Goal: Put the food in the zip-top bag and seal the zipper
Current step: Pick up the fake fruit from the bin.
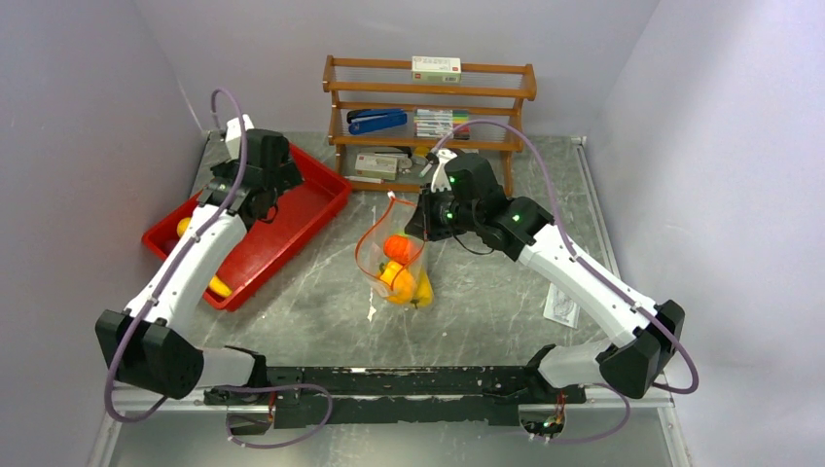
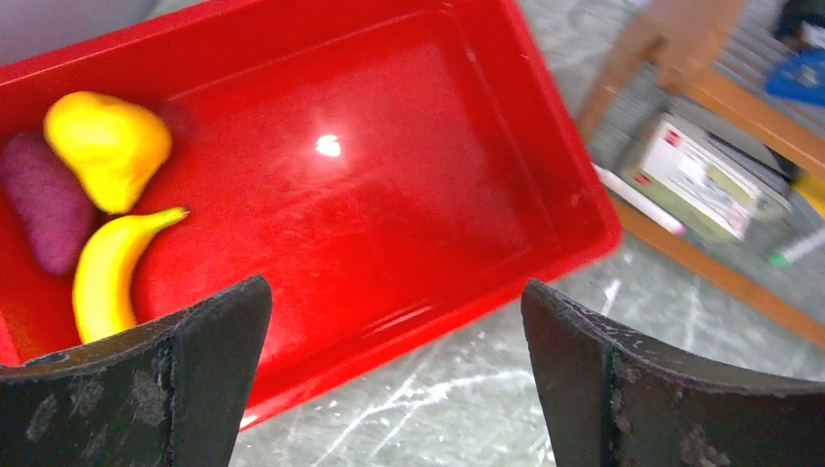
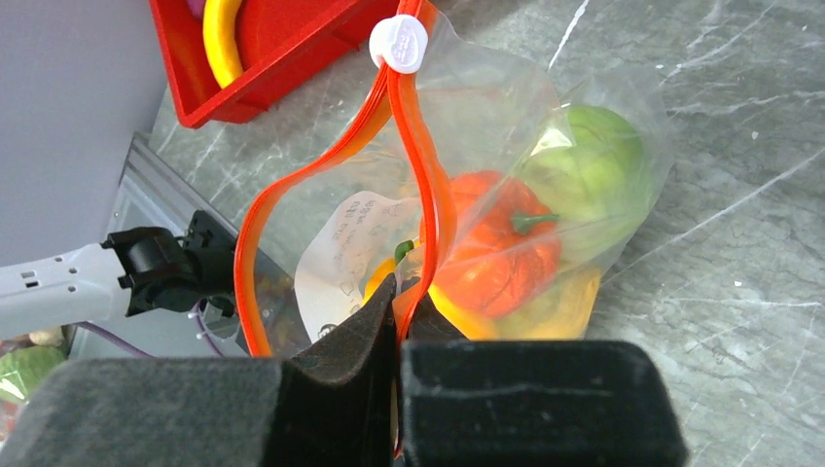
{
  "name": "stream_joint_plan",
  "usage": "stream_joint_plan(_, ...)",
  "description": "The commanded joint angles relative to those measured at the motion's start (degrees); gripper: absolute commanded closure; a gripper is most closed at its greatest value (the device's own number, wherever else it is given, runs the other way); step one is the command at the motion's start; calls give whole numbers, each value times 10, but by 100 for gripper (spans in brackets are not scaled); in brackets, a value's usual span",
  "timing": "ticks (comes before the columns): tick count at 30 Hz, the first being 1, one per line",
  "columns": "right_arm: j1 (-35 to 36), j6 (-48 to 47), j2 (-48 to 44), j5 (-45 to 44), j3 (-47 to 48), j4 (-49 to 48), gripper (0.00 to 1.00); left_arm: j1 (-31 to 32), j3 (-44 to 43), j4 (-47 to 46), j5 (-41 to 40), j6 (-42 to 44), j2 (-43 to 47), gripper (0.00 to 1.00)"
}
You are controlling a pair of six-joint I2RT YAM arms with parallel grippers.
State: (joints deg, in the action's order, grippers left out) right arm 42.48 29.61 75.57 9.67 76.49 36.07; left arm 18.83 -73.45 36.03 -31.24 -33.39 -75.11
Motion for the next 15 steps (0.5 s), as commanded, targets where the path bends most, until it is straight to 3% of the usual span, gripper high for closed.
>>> stream_joint_plan(1,2,-14,-5,8,25,-16,100,-55,-16,32,-38,-45,-6,2)
stream_joint_plan(4,3,-11,0,5,28,-13,100,-95,-6,32,-28,-60,-19,2)
stream_joint_plan(11,3,-11,6,-11,43,2,100,-193,74,38,-18,-172,-25,14)
stream_joint_plan(15,3,-11,11,-11,54,11,100,-238,109,20,-19,-191,-46,18)
